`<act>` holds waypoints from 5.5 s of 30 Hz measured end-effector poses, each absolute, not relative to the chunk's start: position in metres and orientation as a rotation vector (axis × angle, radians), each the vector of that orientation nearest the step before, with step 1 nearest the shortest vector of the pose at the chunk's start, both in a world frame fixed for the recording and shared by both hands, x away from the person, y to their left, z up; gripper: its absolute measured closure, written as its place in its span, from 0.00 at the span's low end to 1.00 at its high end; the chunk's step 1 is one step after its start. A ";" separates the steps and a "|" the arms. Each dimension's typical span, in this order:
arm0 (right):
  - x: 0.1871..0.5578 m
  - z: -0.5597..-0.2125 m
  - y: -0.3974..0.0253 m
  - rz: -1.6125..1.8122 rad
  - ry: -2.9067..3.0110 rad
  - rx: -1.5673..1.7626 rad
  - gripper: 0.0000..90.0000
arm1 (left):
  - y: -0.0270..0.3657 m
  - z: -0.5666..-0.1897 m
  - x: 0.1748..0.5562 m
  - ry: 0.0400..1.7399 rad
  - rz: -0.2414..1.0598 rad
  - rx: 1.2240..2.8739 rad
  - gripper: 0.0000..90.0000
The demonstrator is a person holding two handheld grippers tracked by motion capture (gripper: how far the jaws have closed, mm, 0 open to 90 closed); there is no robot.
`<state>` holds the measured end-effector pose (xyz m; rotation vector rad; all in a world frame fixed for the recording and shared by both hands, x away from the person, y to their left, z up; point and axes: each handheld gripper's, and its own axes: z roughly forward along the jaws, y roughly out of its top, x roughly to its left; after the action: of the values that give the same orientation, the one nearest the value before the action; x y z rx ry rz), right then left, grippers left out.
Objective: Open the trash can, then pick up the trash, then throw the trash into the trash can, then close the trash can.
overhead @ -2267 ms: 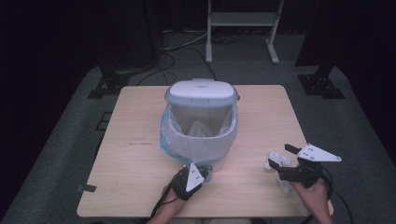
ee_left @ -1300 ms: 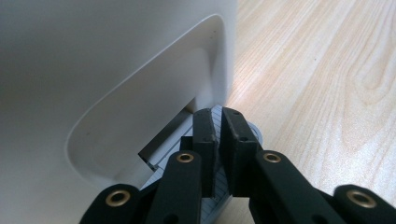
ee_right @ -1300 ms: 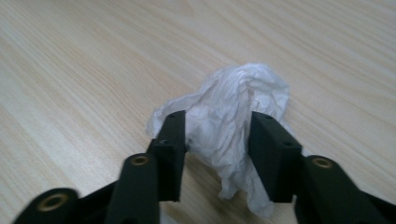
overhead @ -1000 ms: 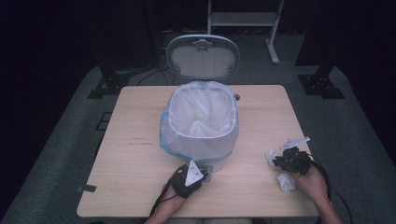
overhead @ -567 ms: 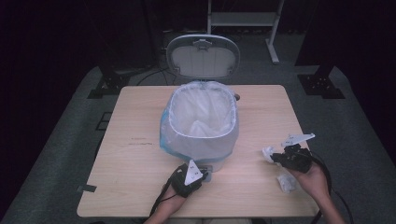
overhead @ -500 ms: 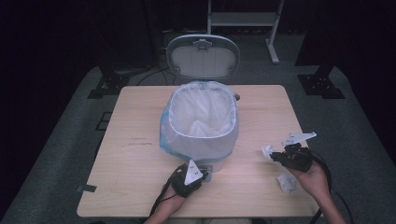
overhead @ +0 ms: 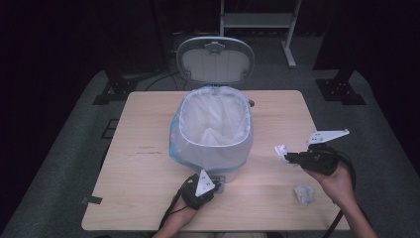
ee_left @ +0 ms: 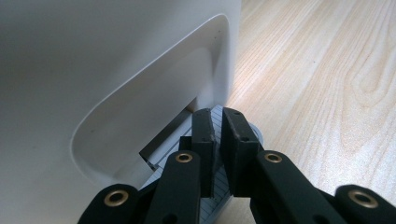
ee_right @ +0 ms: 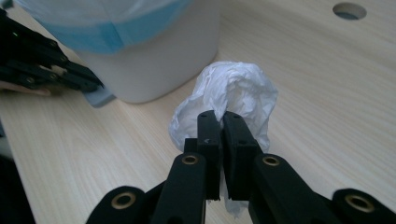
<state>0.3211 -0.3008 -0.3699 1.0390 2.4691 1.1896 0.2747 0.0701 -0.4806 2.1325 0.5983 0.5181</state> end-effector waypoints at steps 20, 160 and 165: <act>0.320 -0.310 -0.294 1.322 2.440 0.936 0.96 | 0.070 -0.481 0.275 0.614 0.486 2.128 0.93; 0.344 -0.215 -0.201 1.375 2.547 0.644 0.76 | 0.071 -0.481 0.276 0.612 0.494 2.127 0.91; 0.337 -0.222 -0.223 1.379 2.512 0.679 0.75 | 0.071 -0.480 0.276 0.616 0.493 2.128 0.91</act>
<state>0.3369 -0.2226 -0.2220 0.6789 2.5118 1.3788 0.2759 0.0712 -0.4804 2.1284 0.6163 0.4933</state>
